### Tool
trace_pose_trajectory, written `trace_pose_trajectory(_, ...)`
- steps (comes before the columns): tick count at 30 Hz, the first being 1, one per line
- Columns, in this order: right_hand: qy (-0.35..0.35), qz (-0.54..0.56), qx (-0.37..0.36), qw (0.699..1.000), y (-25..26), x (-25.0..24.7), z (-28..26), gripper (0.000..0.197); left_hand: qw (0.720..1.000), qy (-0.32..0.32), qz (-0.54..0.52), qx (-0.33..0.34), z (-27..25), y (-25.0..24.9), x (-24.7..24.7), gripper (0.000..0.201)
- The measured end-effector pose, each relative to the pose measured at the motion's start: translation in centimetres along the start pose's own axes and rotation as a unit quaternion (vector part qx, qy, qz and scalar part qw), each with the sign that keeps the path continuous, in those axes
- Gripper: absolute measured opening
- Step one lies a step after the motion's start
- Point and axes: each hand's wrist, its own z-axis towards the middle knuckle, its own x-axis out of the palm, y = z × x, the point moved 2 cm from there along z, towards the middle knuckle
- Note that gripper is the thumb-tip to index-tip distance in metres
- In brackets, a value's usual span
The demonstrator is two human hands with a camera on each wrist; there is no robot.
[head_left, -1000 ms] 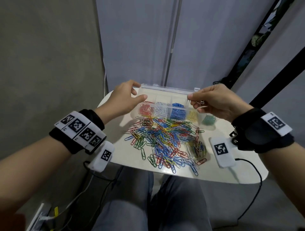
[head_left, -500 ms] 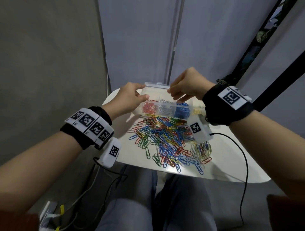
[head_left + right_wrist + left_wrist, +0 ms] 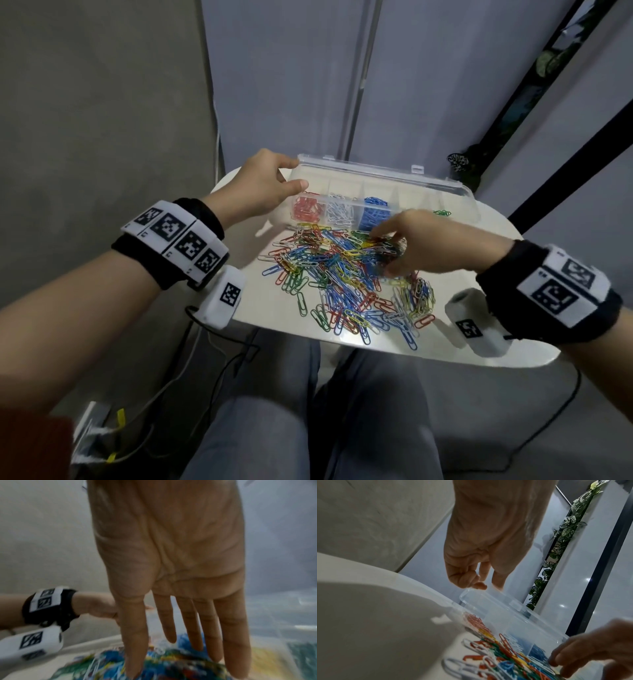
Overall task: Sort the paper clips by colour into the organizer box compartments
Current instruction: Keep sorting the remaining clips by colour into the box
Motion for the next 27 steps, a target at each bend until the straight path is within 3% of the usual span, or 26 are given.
trace_pose_trajectory(3,0.011,-0.017,-0.028,0.999,0.6,1.0,-0.1,0.076,1.000,0.004,-0.009,-0.005,0.0,0.0,0.0,0.054)
trace_pose_trajectory(5,-0.003,-0.025,-0.036,0.999,1.0,1.5,0.2,0.075,1.000,0.005,-0.013,-0.009,0.0,0.0,0.0,0.053)
trace_pose_trajectory(9,-0.049,0.002,-0.021,0.999,0.9,2.0,1.1,0.042,1.000,0.007,-0.011,-0.009,-0.2,-0.2,-0.1,0.052)
trace_pose_trajectory(12,-0.091,0.090,0.014,0.992,0.1,1.4,1.4,0.026,1.000,0.006,-0.006,-0.010,-0.3,-0.3,-0.2,0.051)
trace_pose_trajectory(14,-0.101,0.217,0.049,0.970,-0.5,1.2,1.4,0.021,1.000,0.008,0.011,-0.009,-0.4,-0.5,-0.5,0.051)
trace_pose_trajectory(17,-0.097,0.400,0.099,0.906,-1.2,1.1,1.0,0.021,0.998,0.005,0.058,0.006,-0.6,-0.9,-0.9,0.051)
trace_pose_trajectory(21,-0.078,0.552,0.121,0.821,-1.7,1.2,0.7,0.024,0.990,-0.074,0.100,0.068,-1.0,-1.9,-1.5,0.044)
trace_pose_trajectory(24,-0.056,0.588,0.122,0.797,-1.7,1.6,0.7,0.023,0.986,-0.082,0.056,0.133,-2.0,-3.4,-1.2,0.032)
trace_pose_trajectory(27,-0.039,0.605,0.119,0.787,-1.5,1.9,0.7,0.015,0.987,-0.023,0.018,0.156,-3.4,-4.8,-0.3,0.021)
